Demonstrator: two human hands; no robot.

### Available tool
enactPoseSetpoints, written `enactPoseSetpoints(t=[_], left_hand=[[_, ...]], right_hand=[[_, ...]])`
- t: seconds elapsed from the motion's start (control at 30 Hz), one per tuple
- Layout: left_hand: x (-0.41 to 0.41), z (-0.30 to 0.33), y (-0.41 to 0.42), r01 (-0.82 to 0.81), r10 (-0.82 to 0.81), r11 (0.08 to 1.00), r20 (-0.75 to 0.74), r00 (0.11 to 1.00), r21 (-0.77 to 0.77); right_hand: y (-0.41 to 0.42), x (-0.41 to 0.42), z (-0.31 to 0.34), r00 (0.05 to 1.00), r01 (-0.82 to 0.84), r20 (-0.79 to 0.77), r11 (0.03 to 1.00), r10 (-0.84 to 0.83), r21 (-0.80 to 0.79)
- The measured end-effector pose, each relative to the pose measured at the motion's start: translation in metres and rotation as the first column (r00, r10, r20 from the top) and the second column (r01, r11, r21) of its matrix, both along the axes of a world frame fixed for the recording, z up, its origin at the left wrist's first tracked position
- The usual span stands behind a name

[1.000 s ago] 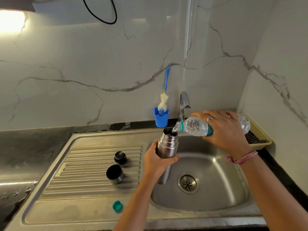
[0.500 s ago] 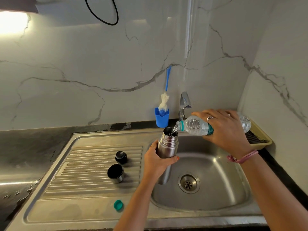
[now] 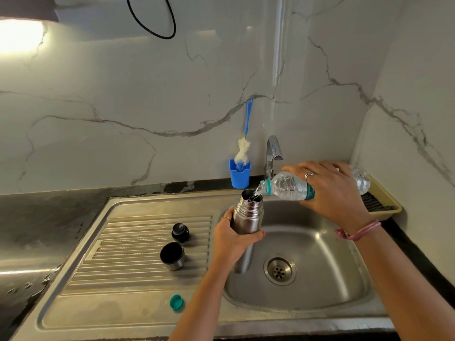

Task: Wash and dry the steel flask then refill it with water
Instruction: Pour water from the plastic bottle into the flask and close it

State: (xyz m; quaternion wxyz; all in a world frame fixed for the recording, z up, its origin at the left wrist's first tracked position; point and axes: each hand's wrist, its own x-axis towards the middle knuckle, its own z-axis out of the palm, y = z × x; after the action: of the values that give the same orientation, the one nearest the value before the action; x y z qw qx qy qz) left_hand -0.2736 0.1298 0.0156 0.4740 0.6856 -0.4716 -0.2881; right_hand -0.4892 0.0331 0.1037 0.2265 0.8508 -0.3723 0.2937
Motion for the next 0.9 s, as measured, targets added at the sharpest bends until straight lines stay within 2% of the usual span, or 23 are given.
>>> enactPoseSetpoints(t=[0.9], left_hand=[[0.000,-0.010,-0.011,-0.021,0.021,0.999,-0.003,1.000,0.031]], right_hand=[[-0.010,-0.002,0.003,0.999,0.033,-0.041,0.999,-0.035,-0.043]])
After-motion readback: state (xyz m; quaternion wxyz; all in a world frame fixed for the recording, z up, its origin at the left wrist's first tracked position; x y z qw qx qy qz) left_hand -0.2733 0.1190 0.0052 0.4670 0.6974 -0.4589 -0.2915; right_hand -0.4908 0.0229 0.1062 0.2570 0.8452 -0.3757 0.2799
